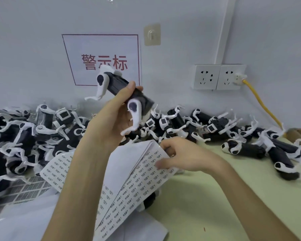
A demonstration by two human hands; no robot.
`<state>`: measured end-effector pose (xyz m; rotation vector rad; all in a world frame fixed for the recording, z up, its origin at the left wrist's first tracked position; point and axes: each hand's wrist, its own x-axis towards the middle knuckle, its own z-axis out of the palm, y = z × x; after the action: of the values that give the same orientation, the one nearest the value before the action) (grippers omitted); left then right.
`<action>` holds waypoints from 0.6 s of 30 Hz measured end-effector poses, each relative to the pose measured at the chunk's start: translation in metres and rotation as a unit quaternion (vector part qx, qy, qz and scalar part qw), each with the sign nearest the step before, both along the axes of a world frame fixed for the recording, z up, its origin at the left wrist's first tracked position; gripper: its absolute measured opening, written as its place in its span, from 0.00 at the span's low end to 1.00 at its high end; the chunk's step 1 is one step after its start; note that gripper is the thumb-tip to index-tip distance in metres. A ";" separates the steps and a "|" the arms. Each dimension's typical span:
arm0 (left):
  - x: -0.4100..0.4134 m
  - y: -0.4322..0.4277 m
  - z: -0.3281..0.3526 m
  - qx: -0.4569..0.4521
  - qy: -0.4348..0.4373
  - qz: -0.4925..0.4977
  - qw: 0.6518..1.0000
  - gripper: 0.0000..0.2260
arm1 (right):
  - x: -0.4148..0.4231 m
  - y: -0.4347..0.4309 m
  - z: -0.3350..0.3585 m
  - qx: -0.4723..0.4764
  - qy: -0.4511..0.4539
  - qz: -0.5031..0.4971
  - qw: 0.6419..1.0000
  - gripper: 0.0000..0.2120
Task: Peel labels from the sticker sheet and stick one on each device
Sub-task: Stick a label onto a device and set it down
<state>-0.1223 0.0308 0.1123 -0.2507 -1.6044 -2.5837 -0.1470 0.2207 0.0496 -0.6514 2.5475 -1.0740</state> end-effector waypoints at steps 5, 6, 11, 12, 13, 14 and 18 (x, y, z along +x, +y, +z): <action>0.002 0.004 -0.004 -0.243 0.032 0.095 0.965 0.05 | -0.001 0.017 0.025 -0.156 0.104 -0.049 0.981 0.13; 0.002 0.004 -0.004 -0.300 0.039 0.091 0.949 0.08 | 0.001 0.023 0.031 -0.175 0.117 -0.041 0.977 0.15; 0.006 0.008 -0.005 -0.382 0.122 0.021 0.916 0.15 | 0.011 0.042 0.048 -0.248 0.140 0.004 0.959 0.20; 0.006 0.010 -0.006 -0.382 0.133 0.011 0.914 0.15 | 0.013 0.045 0.052 -0.256 0.136 0.019 0.957 0.19; 0.007 0.012 -0.006 -0.381 0.140 0.002 0.914 0.13 | 0.015 0.048 0.055 -0.260 0.132 0.037 0.956 0.18; 0.007 0.013 -0.006 -0.380 0.145 -0.005 0.913 0.10 | 0.017 0.050 0.057 -0.261 0.127 0.056 0.955 0.16; 0.008 0.014 -0.008 -0.384 0.154 -0.021 0.910 0.12 | 0.022 0.053 0.060 -0.233 0.149 0.085 0.957 0.13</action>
<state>-0.1141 0.0450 0.1040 -0.7020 -2.3857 -1.6724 -0.1247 0.2739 0.1097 -1.2102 2.4181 -1.6371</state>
